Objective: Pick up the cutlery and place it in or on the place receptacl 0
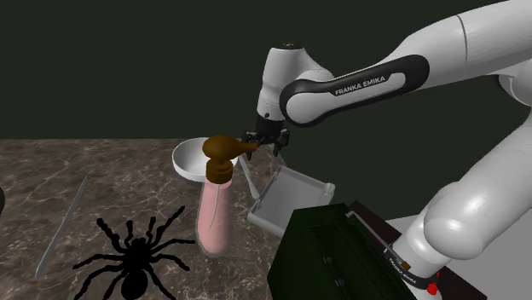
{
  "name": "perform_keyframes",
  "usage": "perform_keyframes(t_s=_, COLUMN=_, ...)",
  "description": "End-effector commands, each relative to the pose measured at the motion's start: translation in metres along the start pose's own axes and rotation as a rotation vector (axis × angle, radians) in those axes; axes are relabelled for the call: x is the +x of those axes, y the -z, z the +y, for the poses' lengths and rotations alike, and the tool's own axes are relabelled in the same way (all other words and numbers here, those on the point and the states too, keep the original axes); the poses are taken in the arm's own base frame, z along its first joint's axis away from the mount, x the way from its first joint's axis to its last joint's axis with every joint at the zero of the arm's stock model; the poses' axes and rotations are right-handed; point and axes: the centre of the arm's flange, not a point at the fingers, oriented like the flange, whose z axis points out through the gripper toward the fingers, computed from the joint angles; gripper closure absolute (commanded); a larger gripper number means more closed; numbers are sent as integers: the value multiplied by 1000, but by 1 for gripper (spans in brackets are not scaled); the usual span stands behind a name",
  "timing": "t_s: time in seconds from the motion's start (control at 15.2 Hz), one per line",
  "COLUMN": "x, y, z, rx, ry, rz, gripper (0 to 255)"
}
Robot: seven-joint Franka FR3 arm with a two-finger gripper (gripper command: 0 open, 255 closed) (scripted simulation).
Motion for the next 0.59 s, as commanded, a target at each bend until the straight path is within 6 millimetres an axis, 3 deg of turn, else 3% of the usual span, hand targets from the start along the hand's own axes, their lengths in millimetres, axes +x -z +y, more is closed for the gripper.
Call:
perform_keyframes(t_s=0.0, x=5, y=-16, z=-24, rx=-4, ry=-23, rz=0, gripper=0)
perform_keyframes(t_s=0.13, x=10, y=-28, z=-41, rx=-9, ry=-39, rz=0, gripper=0)
perform_keyframes(t_s=0.53, x=10, y=-60, z=-41, rx=-9, ry=-39, rz=0, gripper=0)
